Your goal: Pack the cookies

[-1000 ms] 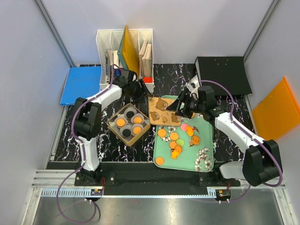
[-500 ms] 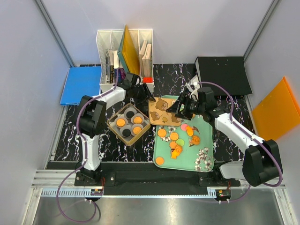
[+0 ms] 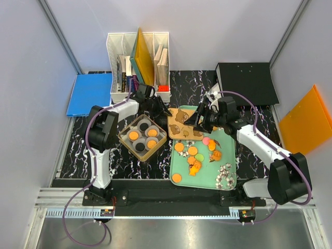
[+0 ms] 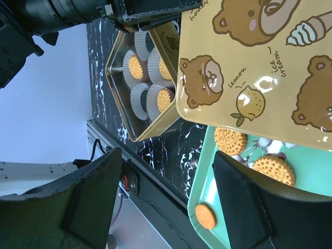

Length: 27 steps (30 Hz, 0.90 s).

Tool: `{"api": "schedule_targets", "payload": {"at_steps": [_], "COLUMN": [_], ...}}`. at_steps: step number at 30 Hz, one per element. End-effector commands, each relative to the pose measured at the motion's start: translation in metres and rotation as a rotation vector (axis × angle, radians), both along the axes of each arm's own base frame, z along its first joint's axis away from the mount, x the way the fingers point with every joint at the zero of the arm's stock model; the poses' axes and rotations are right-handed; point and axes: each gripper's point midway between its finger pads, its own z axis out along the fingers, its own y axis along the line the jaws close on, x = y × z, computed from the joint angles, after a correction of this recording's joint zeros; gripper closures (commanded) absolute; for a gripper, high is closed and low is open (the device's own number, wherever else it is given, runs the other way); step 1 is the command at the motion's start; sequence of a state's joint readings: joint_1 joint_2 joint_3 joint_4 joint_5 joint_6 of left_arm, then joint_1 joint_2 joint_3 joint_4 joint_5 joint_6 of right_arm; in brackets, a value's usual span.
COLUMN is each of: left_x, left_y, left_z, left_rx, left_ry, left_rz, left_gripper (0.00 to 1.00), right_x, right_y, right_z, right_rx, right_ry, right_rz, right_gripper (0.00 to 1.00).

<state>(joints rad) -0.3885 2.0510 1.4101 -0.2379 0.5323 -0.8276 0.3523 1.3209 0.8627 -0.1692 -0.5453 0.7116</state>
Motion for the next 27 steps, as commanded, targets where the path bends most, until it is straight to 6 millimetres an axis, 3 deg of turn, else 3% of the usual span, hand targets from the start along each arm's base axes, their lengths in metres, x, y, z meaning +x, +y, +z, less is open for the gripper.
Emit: {"api": "schedule_targets", "payload": {"at_steps": [1,8,13,18,22,23,25,26,27], "left_x": [-0.001,0.001,0.005,0.005,0.002,-0.001,-0.002,-0.008,-0.008], "left_y": [-0.011,-0.017,-0.02,-0.017,-0.001,0.004,0.02,0.028,0.04], "left_z": [0.01,0.033,0.075,0.126,0.149,0.164,0.167,0.185,0.181], "left_rx": [-0.083,-0.166,-0.241,-0.323,-0.334,-0.344,-0.346,-0.361,-0.352], "left_ry": [-0.03,-0.058,-0.139,-0.24,-0.287,-0.319,-0.333,-0.374,-0.373], "left_rz": [-0.048,-0.049,-0.046,-0.019,0.027,0.038,0.086,0.098,0.131], "left_gripper": [0.78,0.91,1.0,1.0,1.0,1.0,1.0,1.0,1.0], "right_x": [0.001,0.001,0.002,0.004,0.005,0.005,0.005,0.005,0.005], "right_y": [0.002,0.003,0.004,0.006,0.008,0.008,0.008,0.008,0.008], "right_z": [0.003,0.006,0.014,0.024,0.03,0.032,0.034,0.035,0.036], "right_rx": [0.014,0.017,0.028,0.043,0.051,0.052,0.055,0.055,0.056], "right_ry": [-0.018,-0.023,-0.038,-0.058,-0.068,-0.074,-0.077,-0.082,-0.084], "right_rz": [0.028,0.031,0.038,0.045,0.049,0.051,0.051,0.051,0.051], "right_gripper": [0.21,0.21,0.22,0.22,0.22,0.22,0.22,0.22,0.22]}}
